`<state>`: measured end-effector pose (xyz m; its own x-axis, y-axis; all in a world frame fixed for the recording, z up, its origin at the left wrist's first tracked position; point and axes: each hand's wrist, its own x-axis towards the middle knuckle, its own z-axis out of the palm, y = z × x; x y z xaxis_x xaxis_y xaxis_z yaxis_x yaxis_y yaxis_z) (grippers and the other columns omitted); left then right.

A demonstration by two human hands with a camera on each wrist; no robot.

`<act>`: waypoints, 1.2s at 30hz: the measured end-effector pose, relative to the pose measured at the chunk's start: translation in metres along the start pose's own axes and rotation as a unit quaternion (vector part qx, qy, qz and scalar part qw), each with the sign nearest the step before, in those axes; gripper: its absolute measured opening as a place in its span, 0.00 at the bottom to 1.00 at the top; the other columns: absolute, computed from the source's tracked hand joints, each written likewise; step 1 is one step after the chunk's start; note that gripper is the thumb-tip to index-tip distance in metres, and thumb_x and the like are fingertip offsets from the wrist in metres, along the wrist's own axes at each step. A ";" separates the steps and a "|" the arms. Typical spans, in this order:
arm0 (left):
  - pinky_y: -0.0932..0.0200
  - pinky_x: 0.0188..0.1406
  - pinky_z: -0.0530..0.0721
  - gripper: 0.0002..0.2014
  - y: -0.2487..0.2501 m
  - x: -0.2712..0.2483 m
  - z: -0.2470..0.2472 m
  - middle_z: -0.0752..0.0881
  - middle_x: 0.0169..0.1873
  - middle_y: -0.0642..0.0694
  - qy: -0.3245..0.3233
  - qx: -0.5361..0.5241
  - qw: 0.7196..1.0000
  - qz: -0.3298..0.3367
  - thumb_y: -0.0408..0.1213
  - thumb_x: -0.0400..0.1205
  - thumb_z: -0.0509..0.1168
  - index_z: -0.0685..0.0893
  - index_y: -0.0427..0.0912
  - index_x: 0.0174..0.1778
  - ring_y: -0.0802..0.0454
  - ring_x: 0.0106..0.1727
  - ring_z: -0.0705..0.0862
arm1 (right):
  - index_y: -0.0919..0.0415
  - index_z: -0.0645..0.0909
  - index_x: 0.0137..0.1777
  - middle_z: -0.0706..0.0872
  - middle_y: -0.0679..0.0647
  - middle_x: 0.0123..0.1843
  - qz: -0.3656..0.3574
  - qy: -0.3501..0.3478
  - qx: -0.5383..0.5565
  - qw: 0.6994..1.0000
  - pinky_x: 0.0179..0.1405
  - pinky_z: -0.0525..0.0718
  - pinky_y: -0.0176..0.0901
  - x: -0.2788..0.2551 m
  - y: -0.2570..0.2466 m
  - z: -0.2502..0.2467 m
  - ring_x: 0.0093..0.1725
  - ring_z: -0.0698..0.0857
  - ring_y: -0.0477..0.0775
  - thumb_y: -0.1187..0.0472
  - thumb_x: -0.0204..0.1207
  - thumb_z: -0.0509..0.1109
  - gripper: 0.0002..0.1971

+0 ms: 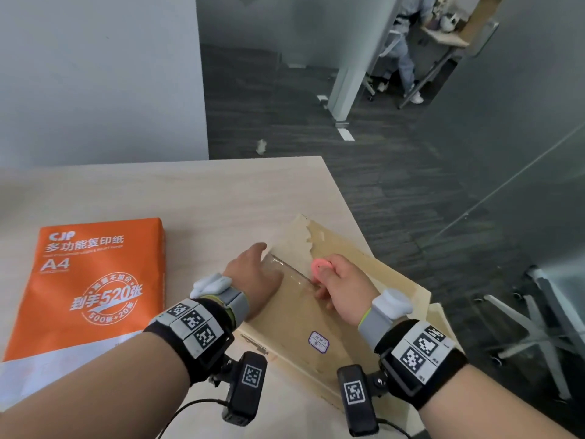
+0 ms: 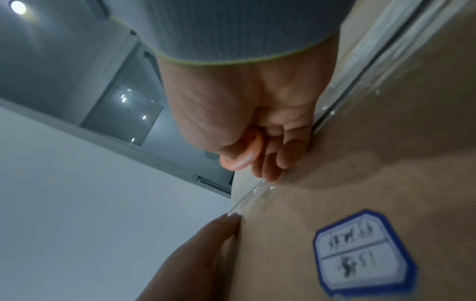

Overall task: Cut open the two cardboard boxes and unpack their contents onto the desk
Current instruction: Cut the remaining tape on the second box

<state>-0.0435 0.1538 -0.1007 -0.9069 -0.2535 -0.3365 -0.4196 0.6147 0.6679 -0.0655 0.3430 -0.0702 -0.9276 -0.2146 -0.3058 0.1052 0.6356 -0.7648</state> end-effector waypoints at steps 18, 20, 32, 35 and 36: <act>0.48 0.44 0.84 0.15 -0.007 0.010 0.008 0.83 0.43 0.53 -0.019 0.022 0.999 0.031 0.58 0.77 0.55 0.76 0.52 0.49 0.50 0.40 0.83 | 0.57 0.70 0.42 0.81 0.54 0.35 -0.112 -0.055 -0.283 0.951 0.37 0.75 0.54 0.048 -0.033 0.032 0.38 0.80 0.62 0.47 0.85 0.62 0.16; 0.50 0.42 0.84 0.15 -0.007 0.011 0.009 0.84 0.43 0.53 -0.011 0.018 0.999 0.027 0.57 0.78 0.56 0.77 0.51 0.50 0.50 0.40 0.83 | 0.57 0.69 0.42 0.79 0.53 0.35 -0.129 -0.058 -0.307 0.941 0.36 0.73 0.53 0.048 -0.034 0.034 0.38 0.79 0.62 0.47 0.86 0.61 0.15; 0.45 0.60 0.83 0.23 -0.015 0.014 0.014 0.83 0.67 0.50 -0.032 0.017 0.999 0.010 0.56 0.81 0.54 0.74 0.57 0.71 0.43 0.59 0.85 | 0.52 0.69 0.51 0.87 0.57 0.50 -0.161 -0.111 -0.430 0.881 0.39 0.75 0.50 0.048 -0.041 0.026 0.48 0.84 0.65 0.49 0.88 0.57 0.08; 0.46 0.61 0.82 0.25 -0.015 0.014 0.012 0.82 0.69 0.50 -0.038 0.028 0.999 0.007 0.54 0.80 0.57 0.72 0.57 0.75 0.42 0.62 0.84 | 0.48 0.65 0.48 0.89 0.54 0.54 -0.141 -0.110 -0.430 0.885 0.44 0.82 0.52 0.040 -0.031 0.018 0.50 0.86 0.65 0.48 0.88 0.57 0.08; 0.46 0.61 0.82 0.25 -0.015 0.015 0.011 0.82 0.68 0.50 -0.037 0.032 0.999 0.005 0.54 0.79 0.57 0.72 0.57 0.74 0.42 0.62 0.84 | 0.47 0.64 0.48 0.89 0.53 0.55 -0.135 -0.107 -0.428 0.887 0.44 0.81 0.50 0.036 -0.027 0.015 0.51 0.86 0.64 0.48 0.87 0.57 0.09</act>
<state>-0.0504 0.1488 -0.1226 -0.9045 -0.1934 -0.3800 -0.4059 0.6636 0.6284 -0.0967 0.3066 -0.0690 -0.7792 -0.5215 -0.3476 -0.5055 0.8508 -0.1435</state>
